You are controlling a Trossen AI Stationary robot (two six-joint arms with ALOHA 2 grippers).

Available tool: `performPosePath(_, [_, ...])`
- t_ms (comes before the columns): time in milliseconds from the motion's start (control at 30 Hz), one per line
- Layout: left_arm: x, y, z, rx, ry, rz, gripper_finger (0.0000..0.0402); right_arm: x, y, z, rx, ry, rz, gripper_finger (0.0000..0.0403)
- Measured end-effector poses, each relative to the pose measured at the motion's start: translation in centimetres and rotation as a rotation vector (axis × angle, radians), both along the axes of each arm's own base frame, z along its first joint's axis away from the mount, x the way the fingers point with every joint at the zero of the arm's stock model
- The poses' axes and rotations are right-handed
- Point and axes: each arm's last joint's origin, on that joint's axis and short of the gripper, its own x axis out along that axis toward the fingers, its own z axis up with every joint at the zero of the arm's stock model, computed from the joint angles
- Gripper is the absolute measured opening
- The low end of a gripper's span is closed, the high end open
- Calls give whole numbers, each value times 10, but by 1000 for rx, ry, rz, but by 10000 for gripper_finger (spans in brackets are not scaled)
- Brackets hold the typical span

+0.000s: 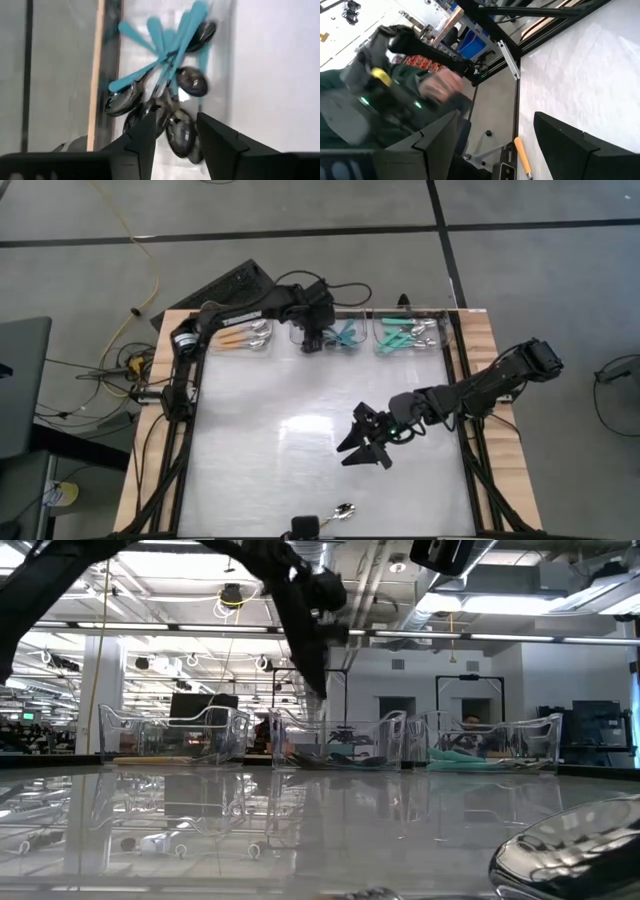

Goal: Sort silverware by color (type)
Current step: Put the yellow spoon into the left transparent bin

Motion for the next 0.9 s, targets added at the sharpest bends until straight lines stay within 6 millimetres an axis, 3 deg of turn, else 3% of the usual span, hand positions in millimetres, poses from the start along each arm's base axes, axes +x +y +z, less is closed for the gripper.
performPosePath(233, [-39, -46, 70, -109, -79, -7, 129, -6, 12, -7, -52, 52, 49, 285])
performPosePath(400, [-77, -102, 115, -150, -121, -44, 125, -18, 30, -20, -203, 118, 154, 285])
performPosePath(500, [-103, -141, 129, -161, -164, -89, 121, -25, 39, -24, -332, 82, 187, 285])
performPosePath(667, [-154, -204, 123, -219, -264, -156, 116, -29, 55, -24, -463, -11, 144, 285])
performPosePath(800, [-189, -246, 89, -353, -408, -185, 116, -20, 74, -46, -492, -11, 117, 285])
performPosePath(900, [-212, -271, 60, -433, -518, -176, 116, -1, 94, -68, -524, 5, 148, 285])
